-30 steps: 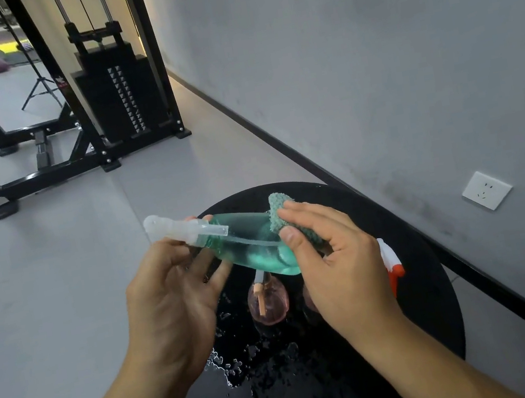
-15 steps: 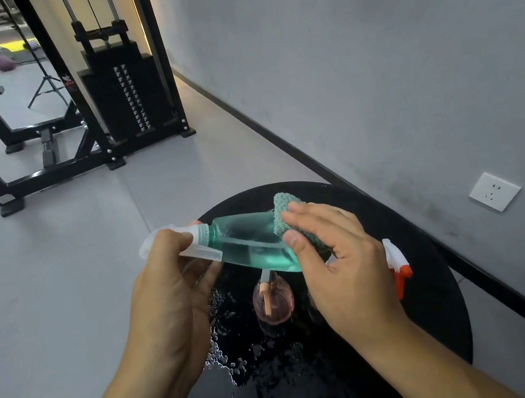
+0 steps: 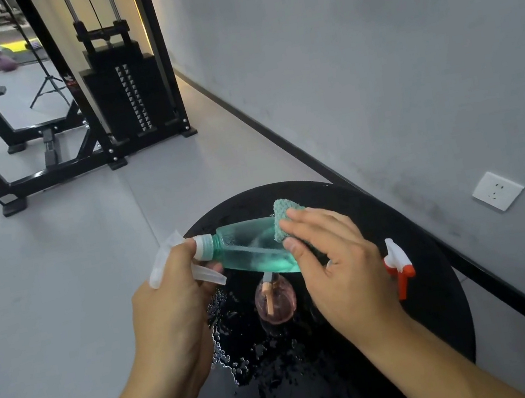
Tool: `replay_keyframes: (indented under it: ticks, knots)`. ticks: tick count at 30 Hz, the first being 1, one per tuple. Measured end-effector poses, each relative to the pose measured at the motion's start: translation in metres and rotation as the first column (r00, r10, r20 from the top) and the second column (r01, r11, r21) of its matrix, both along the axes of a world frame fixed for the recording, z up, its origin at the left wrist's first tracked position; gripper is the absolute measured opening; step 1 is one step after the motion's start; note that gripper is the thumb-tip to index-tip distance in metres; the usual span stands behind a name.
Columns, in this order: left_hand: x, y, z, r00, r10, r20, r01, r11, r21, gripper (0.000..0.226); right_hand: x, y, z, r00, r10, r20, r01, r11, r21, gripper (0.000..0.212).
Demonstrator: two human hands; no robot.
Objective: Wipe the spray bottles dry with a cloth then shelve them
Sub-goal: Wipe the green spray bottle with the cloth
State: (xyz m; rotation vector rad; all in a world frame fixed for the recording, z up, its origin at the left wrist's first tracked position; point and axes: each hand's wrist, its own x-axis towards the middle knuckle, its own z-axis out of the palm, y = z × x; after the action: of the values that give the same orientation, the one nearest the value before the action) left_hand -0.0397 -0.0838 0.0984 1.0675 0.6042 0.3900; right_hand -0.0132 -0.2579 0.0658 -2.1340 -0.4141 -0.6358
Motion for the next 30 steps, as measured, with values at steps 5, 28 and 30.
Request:
replay_keyframes:
  ticks: [5, 28, 30]
  knots:
    - [0.0, -0.004, -0.003, 1.0, 0.018, -0.013, -0.018, 1.0, 0.023, 0.013, -0.006, 0.008, 0.001, 0.999, 0.022, 0.033, -0.018, 0.992, -0.126, 0.031]
    - [0.0, -0.015, -0.009, 0.998, -0.06, -0.023, 0.061, 0.996, 0.066, 0.017, -0.013, 0.015, 0.0, 0.99, 0.139, 0.002, -0.136, 0.971, -0.196, 0.034]
    - [-0.001, -0.014, -0.011, 0.997, -0.069, -0.025, 0.07, 0.994, 0.079, 0.021, -0.014, 0.018, 0.001, 0.984, 0.178, 0.03, -0.167, 0.961, -0.22, 0.033]
